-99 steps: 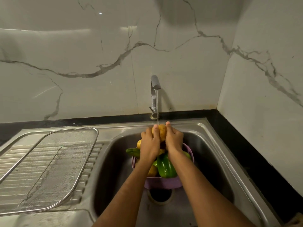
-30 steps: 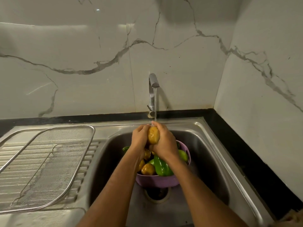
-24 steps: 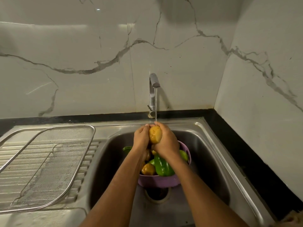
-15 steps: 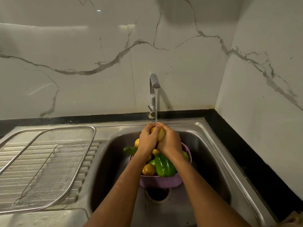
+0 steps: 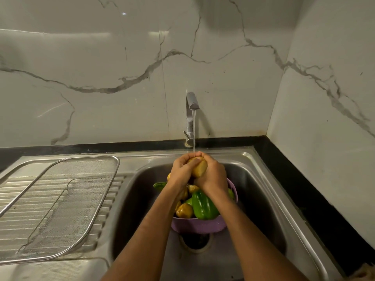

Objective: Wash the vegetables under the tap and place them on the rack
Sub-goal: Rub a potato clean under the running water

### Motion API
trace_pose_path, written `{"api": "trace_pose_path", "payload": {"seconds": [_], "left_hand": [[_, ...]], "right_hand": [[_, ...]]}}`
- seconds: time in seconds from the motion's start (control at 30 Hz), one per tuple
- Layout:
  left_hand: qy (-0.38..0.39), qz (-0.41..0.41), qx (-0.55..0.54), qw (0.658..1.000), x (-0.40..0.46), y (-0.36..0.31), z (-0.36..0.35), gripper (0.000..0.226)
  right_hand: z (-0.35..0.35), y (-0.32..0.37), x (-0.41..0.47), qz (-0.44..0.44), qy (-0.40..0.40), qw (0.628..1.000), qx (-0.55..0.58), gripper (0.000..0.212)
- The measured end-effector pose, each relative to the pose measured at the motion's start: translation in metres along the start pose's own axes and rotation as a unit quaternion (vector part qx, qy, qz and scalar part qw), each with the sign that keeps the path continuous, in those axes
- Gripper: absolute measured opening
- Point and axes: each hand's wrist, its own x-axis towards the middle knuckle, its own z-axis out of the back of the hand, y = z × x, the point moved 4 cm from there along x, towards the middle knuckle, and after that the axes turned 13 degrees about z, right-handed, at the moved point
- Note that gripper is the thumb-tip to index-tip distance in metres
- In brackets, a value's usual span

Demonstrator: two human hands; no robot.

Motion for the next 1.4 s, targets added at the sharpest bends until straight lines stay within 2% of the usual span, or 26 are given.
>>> {"api": "trace_pose_path", "payload": {"seconds": [0.13, 0.2, 0.27, 0.33, 0.47, 0.67, 0.77, 0.97, 1.13, 1.2, 1.4], "left_hand": [[-0.061, -0.029, -0.022, 0.997, -0.002, 0.002, 0.001, 0.011], [-0.076, -0.025, -0.026, 0.996, -0.001, 0.005, 0.003, 0.016], [-0.079, -0.005, -0.024, 0.997, -0.001, 0.005, 0.006, 0.024], [-0.056, 0.021, -0.023, 0.998, -0.001, 0.004, 0.008, 0.028], [0.041, 0.036, -0.045, 0.997, -0.005, -0.004, 0.004, 0.023], [0.120, 0.047, -0.083, 0.988, -0.006, -0.007, 0.006, 0.037], [0.096, 0.030, -0.050, 0.994, -0.009, -0.008, 0.008, 0.038], [-0.033, -0.034, 0.008, 0.999, -0.009, -0.008, 0.008, 0.028], [-0.056, -0.043, 0.010, 0.997, -0.007, -0.005, 0.010, 0.033], [-0.037, -0.027, 0.017, 0.999, -0.006, -0.006, 0.010, 0.032], [0.101, 0.024, -0.008, 0.995, -0.011, -0.013, 0.008, 0.037]], "right_hand": [[-0.006, 0.004, -0.002, 0.023, 0.006, 1.000, -0.018, 0.064], [-0.008, 0.004, -0.004, 0.019, 0.012, 0.999, -0.026, 0.065], [-0.008, 0.006, -0.005, 0.014, 0.016, 1.000, -0.015, 0.057], [-0.007, 0.008, -0.005, 0.020, 0.015, 1.000, -0.008, 0.053], [0.001, 0.004, -0.002, -0.006, 0.015, 1.000, -0.015, 0.074], [0.011, 0.003, -0.002, -0.035, 0.034, 0.999, 0.007, 0.087], [0.004, 0.004, -0.004, -0.022, 0.022, 1.000, 0.004, 0.078], [-0.008, 0.009, -0.007, 0.017, -0.017, 0.999, -0.029, 0.064], [-0.010, 0.011, -0.008, 0.025, -0.013, 0.999, -0.039, 0.056], [-0.008, 0.010, -0.006, 0.019, -0.008, 0.999, -0.030, 0.063], [0.008, 0.005, -0.002, -0.021, 0.023, 0.999, 0.029, 0.079]]}}
